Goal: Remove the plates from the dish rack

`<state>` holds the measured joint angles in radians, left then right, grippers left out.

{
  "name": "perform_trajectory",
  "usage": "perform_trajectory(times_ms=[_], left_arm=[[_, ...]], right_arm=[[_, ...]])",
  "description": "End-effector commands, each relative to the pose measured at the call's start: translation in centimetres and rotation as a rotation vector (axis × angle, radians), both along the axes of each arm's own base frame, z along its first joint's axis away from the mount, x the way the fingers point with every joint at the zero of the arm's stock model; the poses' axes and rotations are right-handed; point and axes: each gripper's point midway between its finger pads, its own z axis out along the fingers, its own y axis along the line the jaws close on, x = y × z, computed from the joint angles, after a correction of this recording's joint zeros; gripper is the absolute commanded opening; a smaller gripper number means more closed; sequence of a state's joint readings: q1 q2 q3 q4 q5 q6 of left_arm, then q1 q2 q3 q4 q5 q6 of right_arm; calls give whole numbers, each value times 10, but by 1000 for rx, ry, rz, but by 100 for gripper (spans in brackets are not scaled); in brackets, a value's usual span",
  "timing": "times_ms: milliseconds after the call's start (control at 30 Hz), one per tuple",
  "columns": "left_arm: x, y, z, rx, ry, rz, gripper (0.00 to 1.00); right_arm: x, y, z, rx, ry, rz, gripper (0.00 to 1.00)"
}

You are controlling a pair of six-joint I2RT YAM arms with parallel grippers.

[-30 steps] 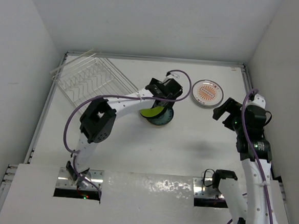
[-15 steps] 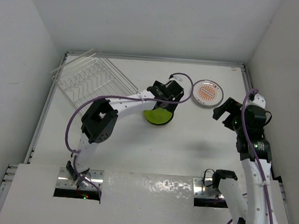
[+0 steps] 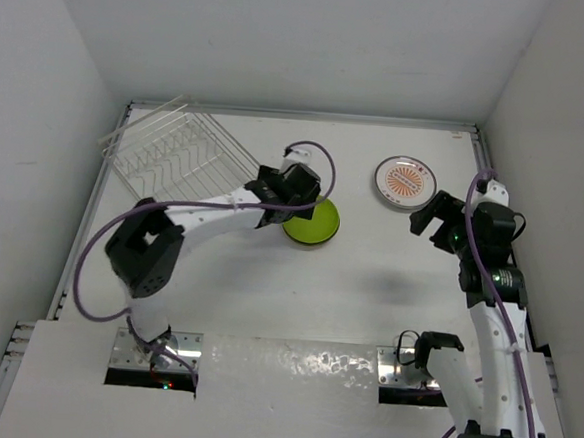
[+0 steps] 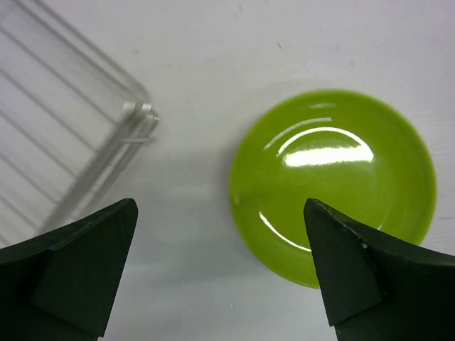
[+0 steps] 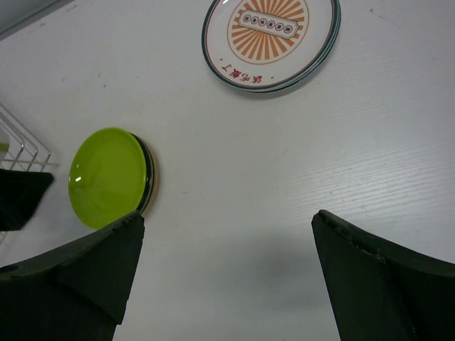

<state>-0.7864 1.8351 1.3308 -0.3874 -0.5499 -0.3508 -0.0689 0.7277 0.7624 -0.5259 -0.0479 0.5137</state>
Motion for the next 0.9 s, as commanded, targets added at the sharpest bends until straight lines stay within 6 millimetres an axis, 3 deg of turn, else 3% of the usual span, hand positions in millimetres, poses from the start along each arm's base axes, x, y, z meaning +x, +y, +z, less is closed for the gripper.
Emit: perform_trajectory(times_ms=[0, 67, 100, 167, 200, 233, 267, 300, 367, 500, 700, 867], left_arm=[[15, 7, 100, -269, -262, 106, 100], [10, 27, 110, -276, -289, 165, 100], [6, 42, 124, -298, -306, 193, 100], [-2, 68, 123, -310, -296, 260, 100], [-5, 88, 138, -339, -330, 306, 100], [-11, 105, 133, -326, -332, 351, 100], [-19, 119, 133, -309, -329, 381, 100], [-29, 142, 143, -307, -367, 438, 100], [-49, 167, 159, -316, -401, 484, 100], [-80, 197, 174, -315, -454, 503, 100], [-108, 204, 197, -374, -468, 411, 100], [-122, 218, 192, -261, -454, 362, 100]], right_arm=[[7, 5, 6, -36, -23, 71, 99], [6, -1, 1, -84, 11, 76, 99], [5, -7, 0, -115, 22, 54, 99], [1, -16, -8, -171, 64, 46, 99], [-1, -26, -11, -211, 85, 6, 99], [-3, -30, -13, -237, 101, 1, 99], [-4, -35, -16, -254, 110, -16, 99], [-5, -36, -18, -268, 112, -17, 99], [-4, -33, -18, -273, 91, 2, 99], [-5, -30, -16, -296, 51, 27, 99], [-12, -9, -12, -397, -21, 139, 99], [-19, -10, -8, -441, -15, 117, 99]])
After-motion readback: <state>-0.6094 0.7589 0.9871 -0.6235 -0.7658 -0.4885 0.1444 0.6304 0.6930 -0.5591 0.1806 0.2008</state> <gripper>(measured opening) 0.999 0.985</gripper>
